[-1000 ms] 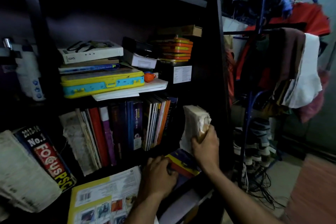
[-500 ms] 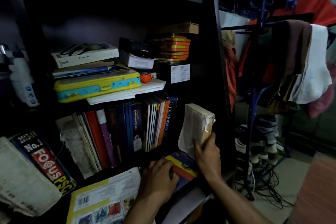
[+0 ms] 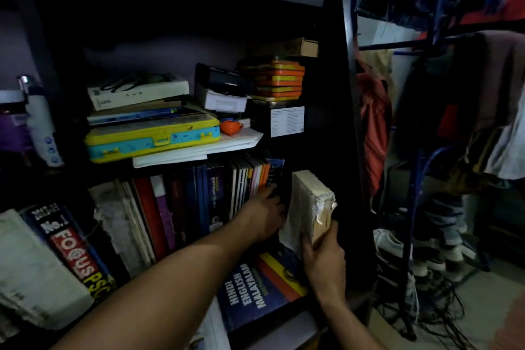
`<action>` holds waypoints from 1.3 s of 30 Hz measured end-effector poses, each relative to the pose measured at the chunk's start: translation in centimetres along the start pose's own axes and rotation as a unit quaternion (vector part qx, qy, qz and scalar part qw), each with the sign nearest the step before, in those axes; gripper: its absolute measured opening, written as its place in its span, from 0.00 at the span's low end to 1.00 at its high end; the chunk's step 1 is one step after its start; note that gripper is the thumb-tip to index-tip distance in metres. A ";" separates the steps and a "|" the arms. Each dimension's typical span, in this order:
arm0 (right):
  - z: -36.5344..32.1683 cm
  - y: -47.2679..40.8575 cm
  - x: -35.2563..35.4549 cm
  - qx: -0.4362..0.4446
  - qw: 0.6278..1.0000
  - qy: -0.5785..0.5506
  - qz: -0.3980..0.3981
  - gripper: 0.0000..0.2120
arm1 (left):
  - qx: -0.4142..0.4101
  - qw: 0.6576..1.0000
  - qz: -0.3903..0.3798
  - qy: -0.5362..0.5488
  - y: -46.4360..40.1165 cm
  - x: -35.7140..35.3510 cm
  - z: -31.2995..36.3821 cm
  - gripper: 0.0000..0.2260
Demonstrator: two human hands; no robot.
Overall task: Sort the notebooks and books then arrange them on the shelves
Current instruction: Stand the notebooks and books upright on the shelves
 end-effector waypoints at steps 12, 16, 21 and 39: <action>0.6 -1.6 -0.6 -0.004 0.999 0.050 0.005 0.25 | 0.040 0.976 -0.102 -0.188 -3.3 -4.0 -2.4 0.23; 0.4 -2.6 -0.9 0.004 0.998 0.061 -0.010 0.27 | 0.031 0.983 -0.095 -0.154 -1.5 -4.6 -3.2 0.18; -1.4 -6.2 -2.5 0.004 0.993 0.108 -0.049 0.27 | 0.024 0.989 -0.023 -0.147 0.8 -6.1 -3.5 0.09; -2.9 -9.8 -11.6 0.035 0.980 -0.100 -0.170 0.35 | 0.100 0.897 -0.014 0.431 7.4 -6.0 1.2 0.18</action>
Point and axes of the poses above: each hand's wrist, its own y-axis away from the middle knuckle, its own x-axis out of the back of the hand, z = x × y, the point moved 6 cm from there along -y, towards the middle knuckle, and after that the axes turned 13 degrees about -z, right-handed, at the moved point
